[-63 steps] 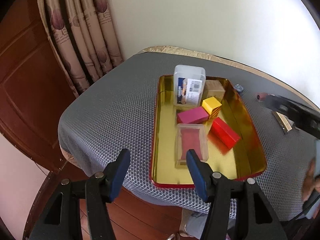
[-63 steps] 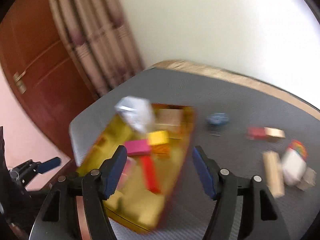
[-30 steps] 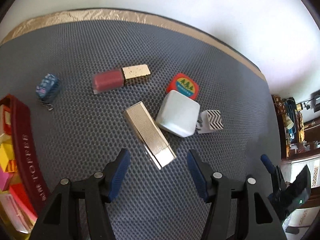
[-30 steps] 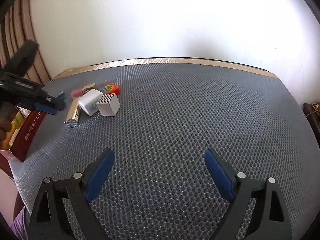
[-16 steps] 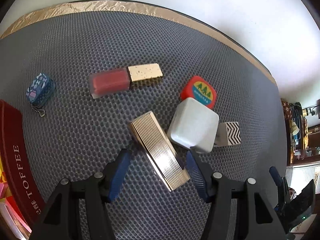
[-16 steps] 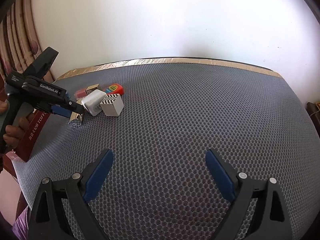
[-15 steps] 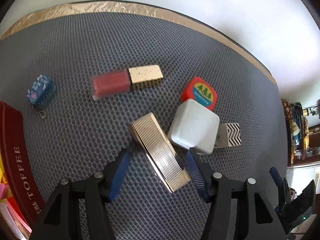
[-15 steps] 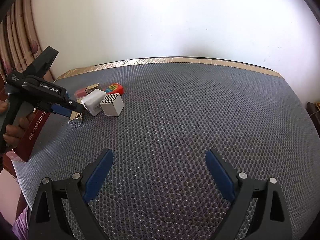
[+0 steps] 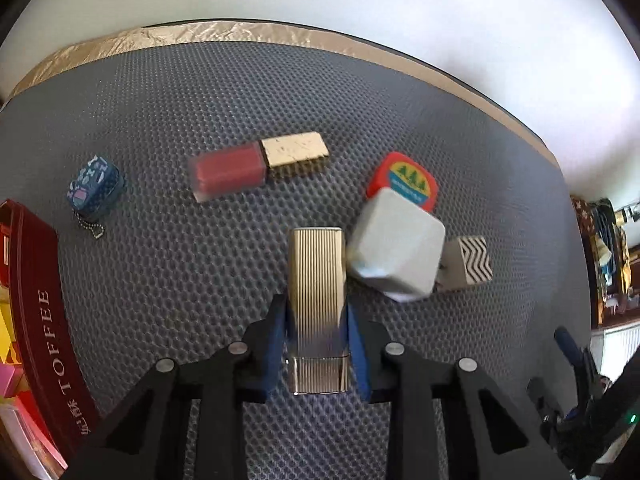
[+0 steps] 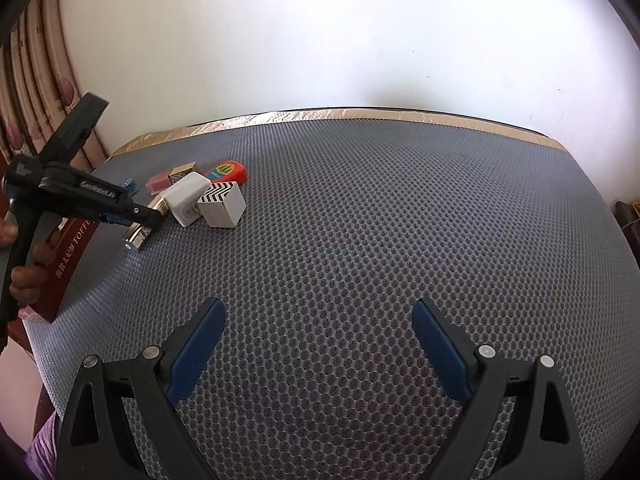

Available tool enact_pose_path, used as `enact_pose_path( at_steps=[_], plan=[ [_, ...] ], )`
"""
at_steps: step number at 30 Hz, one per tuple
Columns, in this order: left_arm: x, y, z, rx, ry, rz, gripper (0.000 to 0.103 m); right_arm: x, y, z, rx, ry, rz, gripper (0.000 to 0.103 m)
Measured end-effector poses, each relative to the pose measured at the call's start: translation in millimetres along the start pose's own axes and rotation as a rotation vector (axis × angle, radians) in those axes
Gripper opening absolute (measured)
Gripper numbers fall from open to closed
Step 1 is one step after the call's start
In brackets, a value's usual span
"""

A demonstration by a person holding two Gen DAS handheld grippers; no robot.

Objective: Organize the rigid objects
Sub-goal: 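Grasp the gold ribbed power bank with the left gripper and carry it to the tray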

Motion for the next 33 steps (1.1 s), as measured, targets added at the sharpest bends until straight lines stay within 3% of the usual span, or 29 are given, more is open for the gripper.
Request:
enact_pose_path(
  at_steps=[11, 15, 20, 21, 22, 23, 28, 33],
  plan=[
    [-56.1, -40.9, 1.5, -0.099, -0.031, 0.007, 0.03, 1.0, 3.2, 3.5, -0.006, -0.018, 0.013, 0.094],
    [-74.5, -64.3, -2.2, -0.111, -0.015, -0.019, 0.03, 13.9, 0.8, 30.9, 0.074, -0.121, -0.01, 0.093],
    [-85.6, -101.5, 22.5, -0.127, -0.034, -0.05, 0.03, 45.0, 16.5, 61.8, 0.154, -0.203, -0.023, 0.091],
    [-80.2, -106.6, 29.0, -0.124, -0.044, -0.062, 0.03, 50.9, 23.5, 63.3, 0.168, -0.197, -0.013, 0.087],
    [-81.0, -114.5, 35.3, -0.117, -0.056, -0.074, 0.03, 55.1, 28.2, 63.4, 0.175, -0.184, -0.007, 0.073],
    [-81.5, -122.3, 41.9, -0.11, -0.066, -0.087, 0.03, 60.7, 35.8, 62.2, 0.176, -0.163, 0.005, 0.068],
    [-80.3, -150.0, 77.4, -0.035, -0.102, -0.153, 0.03, 77.5, 57.9, 58.8, 0.193, -0.056, 0.025, 0.068],
    [-84.3, -171.8, 119.9, 0.015, -0.147, -0.172, 0.03, 82.7, 70.8, 71.3, 0.169, -0.063, 0.035, 0.067]
  ],
)
Point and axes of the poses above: each gripper's, at about its wrist camera, not at the fingertips, and y roughly the way its jaws point, z to its left, x to its top, the point moved 5 cm from there along y, roughly the way its jaws point, and after that the axes turned 5 degrees about -y, right-handed, at the moved point
